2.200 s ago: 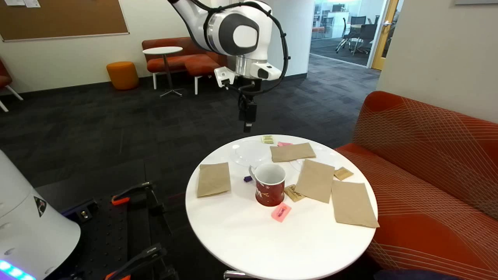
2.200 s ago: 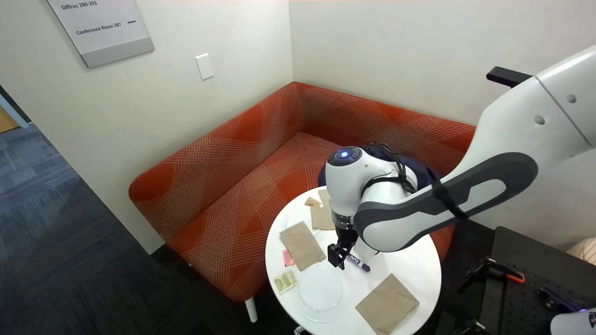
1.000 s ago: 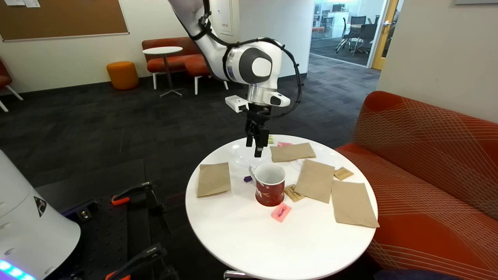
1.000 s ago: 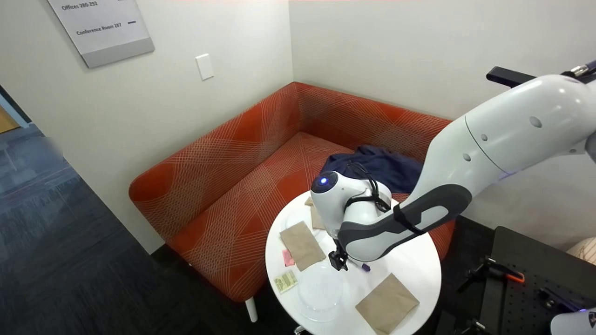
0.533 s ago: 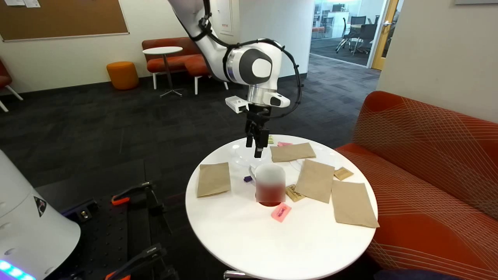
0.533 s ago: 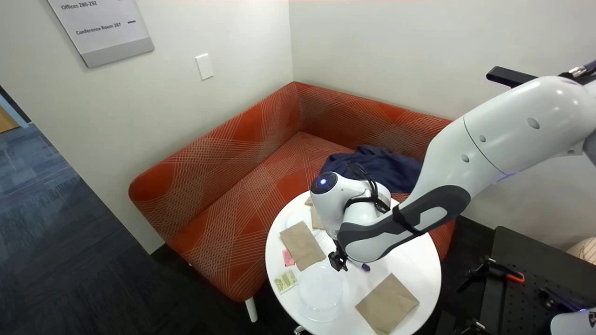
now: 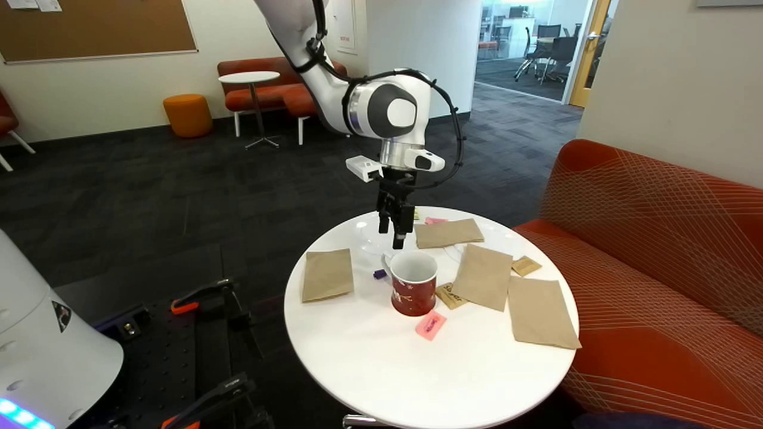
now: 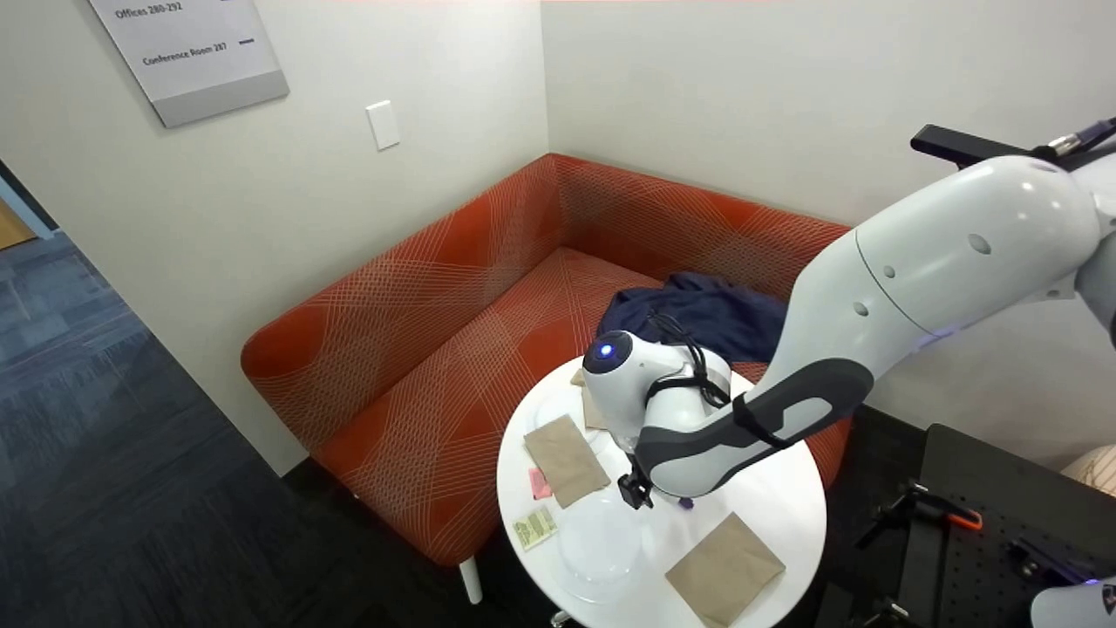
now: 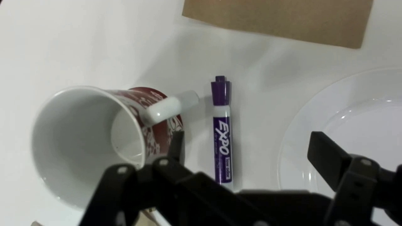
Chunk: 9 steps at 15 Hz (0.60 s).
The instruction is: Move the maroon cup to the middle of the table, then put the marker in the cup, then put the marker on the right side of the marker
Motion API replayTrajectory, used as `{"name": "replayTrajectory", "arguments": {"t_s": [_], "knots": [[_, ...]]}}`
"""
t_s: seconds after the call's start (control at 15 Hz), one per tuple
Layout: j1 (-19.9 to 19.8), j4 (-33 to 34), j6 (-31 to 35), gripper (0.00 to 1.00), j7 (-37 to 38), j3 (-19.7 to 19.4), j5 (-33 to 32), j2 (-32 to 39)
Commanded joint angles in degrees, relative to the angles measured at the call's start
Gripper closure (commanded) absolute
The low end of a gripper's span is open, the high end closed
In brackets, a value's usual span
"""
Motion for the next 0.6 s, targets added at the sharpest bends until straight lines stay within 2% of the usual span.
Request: {"name": "replayTrajectory", "arguments": {"t_s": [0.0,0.53], "knots": [[0.6,0.9,2.2,0.00,-2.2,-1.2,-1.6,1.4],[0.3,3.1,5.3,0.00,-6.0,-1.6,-1.9,4.6]]}}
